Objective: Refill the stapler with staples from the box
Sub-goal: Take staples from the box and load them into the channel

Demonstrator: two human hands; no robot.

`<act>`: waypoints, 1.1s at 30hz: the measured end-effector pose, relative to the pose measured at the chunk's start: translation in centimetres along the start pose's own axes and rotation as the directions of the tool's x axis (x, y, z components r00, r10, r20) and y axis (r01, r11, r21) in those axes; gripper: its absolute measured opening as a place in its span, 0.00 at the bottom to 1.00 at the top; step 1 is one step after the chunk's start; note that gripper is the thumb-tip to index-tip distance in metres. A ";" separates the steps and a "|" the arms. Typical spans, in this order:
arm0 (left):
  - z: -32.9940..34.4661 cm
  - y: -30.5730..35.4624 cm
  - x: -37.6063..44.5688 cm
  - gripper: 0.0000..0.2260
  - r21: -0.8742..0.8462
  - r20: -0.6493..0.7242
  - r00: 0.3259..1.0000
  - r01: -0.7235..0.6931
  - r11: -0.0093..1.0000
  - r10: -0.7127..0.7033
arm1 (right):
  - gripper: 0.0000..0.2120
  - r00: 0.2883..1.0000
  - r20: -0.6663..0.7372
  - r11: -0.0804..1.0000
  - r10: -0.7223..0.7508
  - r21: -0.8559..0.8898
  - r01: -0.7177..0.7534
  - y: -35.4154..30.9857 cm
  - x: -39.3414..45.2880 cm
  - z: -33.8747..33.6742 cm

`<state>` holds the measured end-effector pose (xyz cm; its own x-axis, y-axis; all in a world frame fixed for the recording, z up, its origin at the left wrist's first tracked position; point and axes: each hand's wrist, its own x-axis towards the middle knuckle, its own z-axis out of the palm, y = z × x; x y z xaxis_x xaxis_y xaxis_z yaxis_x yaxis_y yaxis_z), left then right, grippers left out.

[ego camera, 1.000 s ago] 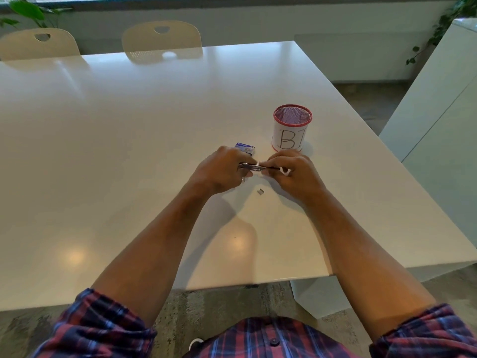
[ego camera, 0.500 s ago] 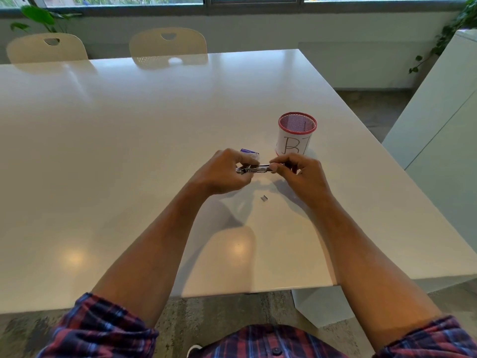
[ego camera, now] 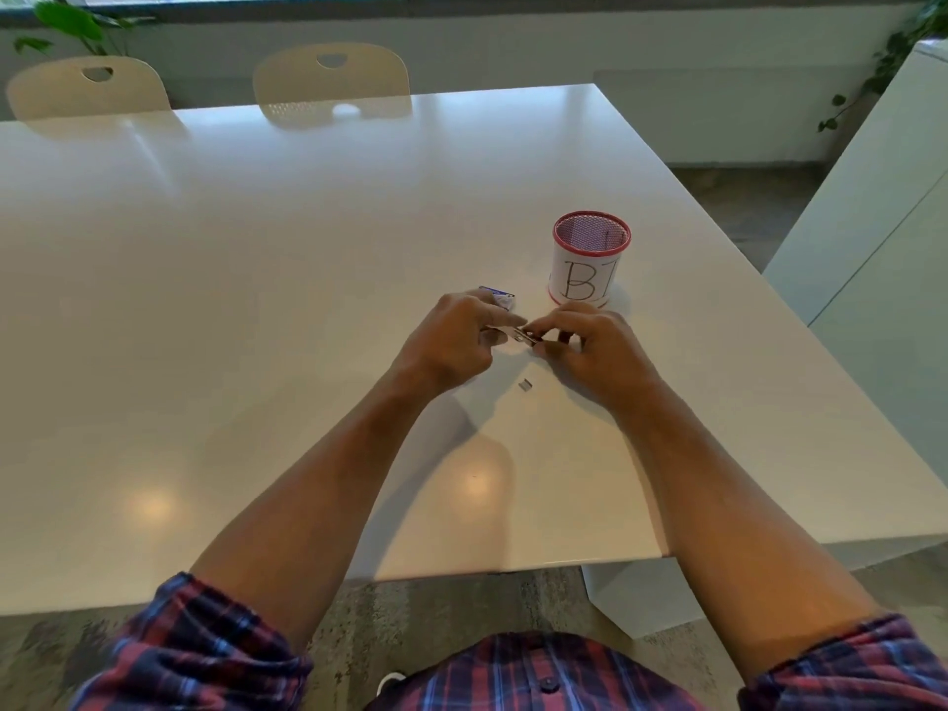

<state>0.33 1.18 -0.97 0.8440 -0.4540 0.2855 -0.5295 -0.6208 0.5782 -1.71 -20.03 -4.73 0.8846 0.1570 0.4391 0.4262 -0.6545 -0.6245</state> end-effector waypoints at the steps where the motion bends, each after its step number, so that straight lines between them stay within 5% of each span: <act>1: 0.2 -0.1 0.0 0.17 0.015 0.008 1.000 0.005 1.000 -0.005 | 0.10 1.000 0.009 0.999 -0.015 -0.047 0.015 -0.2 0.0 0.0; 7: 0.2 -0.6 -0.1 0.14 0.015 0.019 0.999 0.046 0.999 -0.046 | 0.09 0.998 0.051 0.991 -0.042 -0.127 0.048 -0.6 0.1 0.0; 11: -0.3 -0.8 0.0 0.11 -0.132 0.026 0.984 0.178 0.975 -0.176 | 0.09 0.999 0.033 0.999 0.041 -0.016 -0.040 -0.7 0.2 0.1; 16: -1.6 -0.5 0.5 0.08 -0.482 0.141 0.937 0.347 0.804 -0.320 | 0.10 0.987 0.008 0.965 0.159 0.212 -0.157 -1.6 0.6 -0.8; 21: -2.4 -0.7 1.0 0.08 -0.585 0.318 0.884 0.468 0.662 -0.343 | 0.08 0.980 0.032 0.932 0.197 0.305 -0.197 -1.8 1.3 -1.6; 27: -3.4 -1.0 1.6 0.12 -0.452 0.426 0.858 0.478 0.754 -0.288 | 0.08 0.943 0.053 0.872 0.329 0.366 -0.325 -1.9 1.8 -2.1; 33: -3.1 -1.4 1.9 0.04 -0.274 0.263 0.934 0.313 0.910 -0.242 | 0.06 0.881 0.120 0.767 0.458 0.448 -0.460 -1.1 1.9 -2.1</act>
<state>2.89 3.19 1.18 0.8940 -0.4418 -0.0741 -0.1944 -0.5317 0.8243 -0.92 -20.54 -1.82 0.9971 -0.0723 0.0233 0.0050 -0.2432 -0.9700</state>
